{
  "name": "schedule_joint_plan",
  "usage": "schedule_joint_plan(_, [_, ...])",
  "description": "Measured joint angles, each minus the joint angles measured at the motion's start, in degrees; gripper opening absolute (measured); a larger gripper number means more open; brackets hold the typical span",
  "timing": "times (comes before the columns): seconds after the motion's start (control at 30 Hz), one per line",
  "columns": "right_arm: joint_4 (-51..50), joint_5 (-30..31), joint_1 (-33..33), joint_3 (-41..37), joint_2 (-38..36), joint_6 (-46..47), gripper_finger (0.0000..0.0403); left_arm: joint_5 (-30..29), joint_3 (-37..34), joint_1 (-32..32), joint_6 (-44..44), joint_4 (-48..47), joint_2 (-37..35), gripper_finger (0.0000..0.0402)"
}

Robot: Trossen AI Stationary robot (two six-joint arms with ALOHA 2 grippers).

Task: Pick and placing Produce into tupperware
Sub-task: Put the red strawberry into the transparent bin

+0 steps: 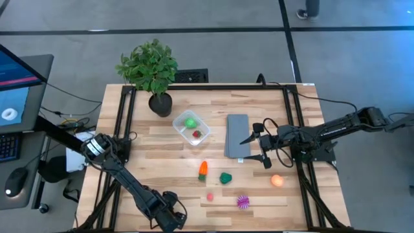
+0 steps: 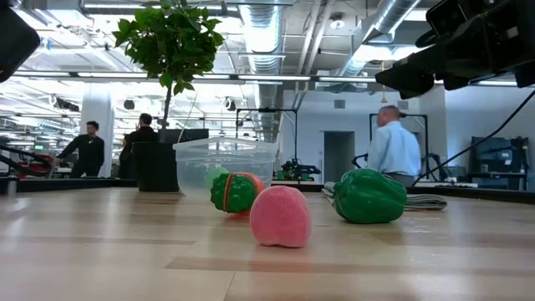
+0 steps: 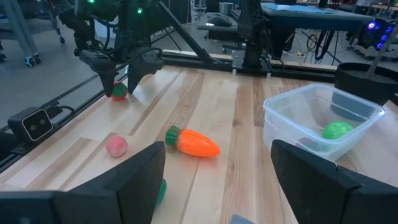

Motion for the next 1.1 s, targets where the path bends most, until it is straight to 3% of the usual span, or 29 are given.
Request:
schedule_joint_plan(0.4, [-0.01,0.0,0.0,0.0,0.0,-0.02,0.0317,3.71,0.0,-0.08,0.85,2.56,0.15,0.0285])
schedule_joint_plan(0.9, [-0.02,0.0,0.02,0.0,0.0,0.0,0.0317,1.79,0.02,-0.22,1.49,1.78,0.13,0.0284])
schedule_joint_plan(1.1, [-0.02,0.0,0.0,0.0,0.0,-0.01,0.0317,1.09,0.02,-0.22,1.8,1.18,0.09,0.0264])
